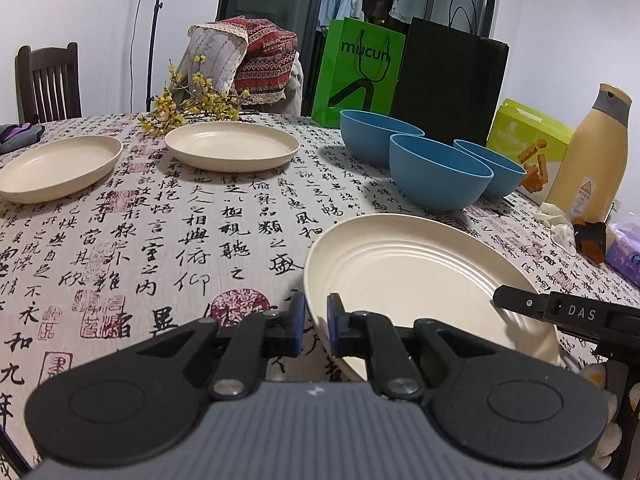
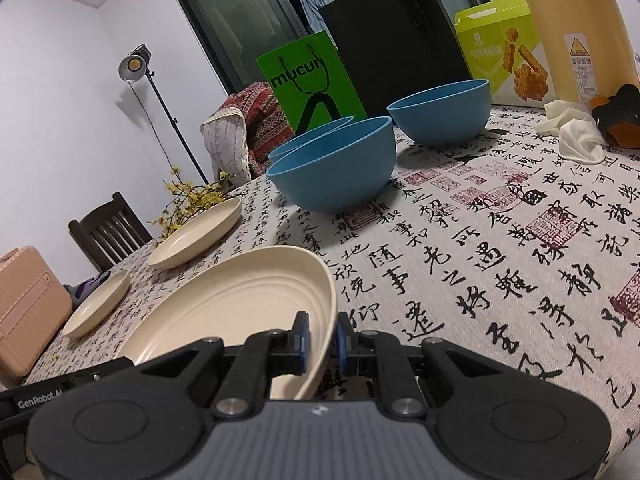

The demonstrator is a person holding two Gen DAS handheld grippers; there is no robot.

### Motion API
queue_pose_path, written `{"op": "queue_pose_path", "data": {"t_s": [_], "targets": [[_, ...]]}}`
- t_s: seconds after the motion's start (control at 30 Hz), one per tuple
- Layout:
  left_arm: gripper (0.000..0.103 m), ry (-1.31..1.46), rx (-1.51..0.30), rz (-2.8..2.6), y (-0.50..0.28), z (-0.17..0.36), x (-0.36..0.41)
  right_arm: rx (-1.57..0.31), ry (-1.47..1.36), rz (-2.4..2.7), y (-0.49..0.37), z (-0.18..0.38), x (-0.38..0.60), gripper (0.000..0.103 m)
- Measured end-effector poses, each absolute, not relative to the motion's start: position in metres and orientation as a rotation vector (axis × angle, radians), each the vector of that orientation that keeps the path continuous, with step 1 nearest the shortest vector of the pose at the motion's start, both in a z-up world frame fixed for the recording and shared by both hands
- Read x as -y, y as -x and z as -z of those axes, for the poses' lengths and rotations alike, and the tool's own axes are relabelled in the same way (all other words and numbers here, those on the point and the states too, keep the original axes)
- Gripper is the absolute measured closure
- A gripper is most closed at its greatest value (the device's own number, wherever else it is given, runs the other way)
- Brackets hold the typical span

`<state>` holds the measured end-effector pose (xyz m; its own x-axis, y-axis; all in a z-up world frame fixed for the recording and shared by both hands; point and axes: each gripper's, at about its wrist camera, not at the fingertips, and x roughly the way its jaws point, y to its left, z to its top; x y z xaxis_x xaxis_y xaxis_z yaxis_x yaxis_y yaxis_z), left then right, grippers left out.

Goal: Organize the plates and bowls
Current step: 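Carry both cream plates beside the blue bowls and lower them to the table, then open both grippers to release the cream plates beside the blue bowls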

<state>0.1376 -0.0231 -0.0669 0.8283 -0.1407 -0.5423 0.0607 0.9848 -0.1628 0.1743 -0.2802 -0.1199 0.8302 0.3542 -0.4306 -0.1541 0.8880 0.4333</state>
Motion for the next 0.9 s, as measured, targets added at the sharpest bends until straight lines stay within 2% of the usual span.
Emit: {"op": "queue_pose_path", "data": {"t_s": [0.17,0.27,0.33,0.37,0.4,0.43,0.47,0.5,0.53,0.6,0.63,0.67,0.7,0.73,0.9], "targets": [[0.091,0.15,-0.596,0.115,-0.138,0.069,0.021,-0.524,-0.388,-0.277,-0.174,0.119,0.28,0.089],[0.091,0.165,-0.592,0.118,-0.137,0.068,0.019,-0.52,-0.391,-0.272,-0.174,0.118,0.282,0.086],[0.088,0.17,-0.577,0.116,-0.136,0.065,0.016,-0.506,-0.393,-0.273,-0.173,0.116,0.285,0.085],[0.08,0.171,-0.569,0.108,-0.135,0.063,0.013,-0.499,-0.392,-0.272,-0.172,0.115,0.286,0.085],[0.067,0.174,-0.563,0.101,-0.134,0.061,0.011,-0.491,-0.39,-0.265,-0.172,0.113,0.288,0.08],[0.063,0.184,-0.55,0.093,-0.133,0.059,0.007,-0.48,-0.387,-0.26,-0.171,0.111,0.29,0.068],[0.058,0.194,-0.535,0.086,-0.131,0.057,0.003,-0.466,-0.384,-0.253,-0.169,0.109,0.291,0.061],[0.054,0.198,-0.523,0.082,-0.129,0.056,-0.001,-0.451,-0.379,-0.25,-0.168,0.107,0.292,0.048],[0.05,0.2,-0.513,0.077,-0.128,0.053,-0.005,-0.434,-0.368,-0.247,-0.166,0.105,0.291,0.041],[0.022,0.206,-0.487,0.061,-0.124,0.05,-0.012,-0.403,-0.342,-0.25,-0.163,0.099,0.289,0.033],[0.016,0.208,-0.467,0.047,-0.121,0.048,-0.017,-0.387,-0.328,-0.257,-0.161,0.096,0.287,0.022],[0.008,0.21,-0.449,0.036,-0.118,0.046,-0.021,-0.37,-0.313,-0.264,-0.159,0.093,0.284,0.016],[0.003,0.212,-0.429,0.026,-0.114,0.045,-0.025,-0.35,-0.297,-0.271,-0.156,0.091,0.281,0.006],[0.001,0.212,-0.411,0.018,-0.111,0.043,-0.029,-0.329,-0.276,-0.277,-0.154,0.088,0.276,0.0],[0.0,0.192,-0.356,-0.044,-0.1,0.038,-0.05,-0.259,-0.183,-0.318,-0.145,0.077,0.247,0.0]]}}
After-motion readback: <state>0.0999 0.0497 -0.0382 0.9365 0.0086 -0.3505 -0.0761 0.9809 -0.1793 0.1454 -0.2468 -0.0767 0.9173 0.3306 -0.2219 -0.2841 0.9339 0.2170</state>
